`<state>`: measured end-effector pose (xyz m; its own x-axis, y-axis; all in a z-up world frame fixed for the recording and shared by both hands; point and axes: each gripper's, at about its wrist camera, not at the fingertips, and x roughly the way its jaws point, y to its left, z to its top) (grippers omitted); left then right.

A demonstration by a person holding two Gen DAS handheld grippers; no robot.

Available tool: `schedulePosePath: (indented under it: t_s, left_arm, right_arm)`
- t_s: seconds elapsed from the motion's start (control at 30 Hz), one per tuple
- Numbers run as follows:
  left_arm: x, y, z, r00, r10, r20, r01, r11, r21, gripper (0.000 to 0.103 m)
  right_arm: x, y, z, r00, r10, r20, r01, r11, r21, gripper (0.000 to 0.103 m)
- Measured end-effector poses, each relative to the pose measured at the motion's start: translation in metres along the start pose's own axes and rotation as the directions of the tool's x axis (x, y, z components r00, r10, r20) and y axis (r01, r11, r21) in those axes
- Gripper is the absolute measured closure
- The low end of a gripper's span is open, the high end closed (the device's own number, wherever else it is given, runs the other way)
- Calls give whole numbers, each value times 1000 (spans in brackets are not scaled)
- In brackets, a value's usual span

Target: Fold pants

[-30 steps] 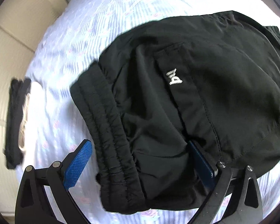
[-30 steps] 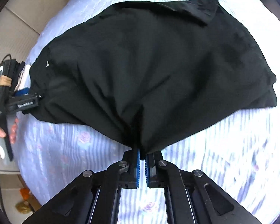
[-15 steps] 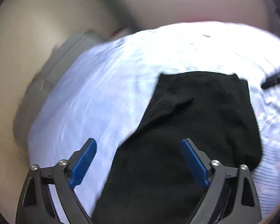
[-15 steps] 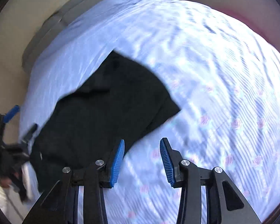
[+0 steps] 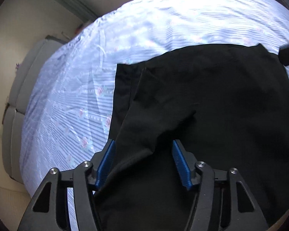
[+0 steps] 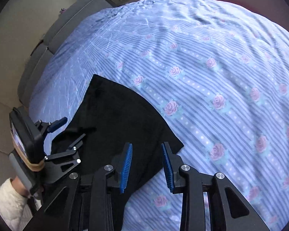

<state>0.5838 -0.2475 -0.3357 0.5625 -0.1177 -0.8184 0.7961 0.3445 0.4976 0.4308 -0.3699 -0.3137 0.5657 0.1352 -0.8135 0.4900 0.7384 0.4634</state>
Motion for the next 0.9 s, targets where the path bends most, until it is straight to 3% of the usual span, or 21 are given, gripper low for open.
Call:
schedulePosePath:
  t_s: [0.07, 0.13, 0.17, 0.23, 0.37, 0.5, 0.63, 0.8, 0.9]
  left_arm:
    - [5, 6, 3, 999, -31, -21, 30, 999, -46, 60]
    - [12, 12, 6, 996, -74, -51, 70, 993, -92, 93]
    - [14, 16, 7, 993, -97, -60, 89, 988, -123, 98]
    - [9, 28, 10, 989, -143, -40, 133, 973, -188, 100]
    - [-16, 59, 18, 982, -179, 56, 188, 935, -301, 100]
    - [-21, 89, 30, 977, -185, 109, 212, 903, -372, 100]
    - [-13, 102, 39, 983, -159, 92, 182, 907, -381, 100]
    - [-8, 99, 41, 984, -164, 76, 180, 921, -345, 100]
    - [-7, 102, 40, 980, -181, 80, 198, 911, -362, 100]
  right_arm:
    - [8, -4, 0, 1000, 4, -24, -4, 1000, 27, 71]
    - [14, -10, 0, 999, 19, -36, -17, 998, 65, 71]
    - [16, -13, 1, 999, 26, -39, -23, 996, 81, 72]
    - [15, -17, 1, 998, 29, -52, -24, 995, 92, 78]
    - [-13, -34, -9, 1000, -7, 1, 7, 993, 119, 78]
    - [-8, -49, -25, 998, 17, -57, -7, 982, 187, 78]
    - [7, -43, -28, 996, 52, -79, -36, 980, 193, 78]
    - [-8, -26, -8, 997, 58, 44, -64, 987, 147, 78]
    - [5, -25, 3, 997, 72, 15, -74, 985, 155, 78]
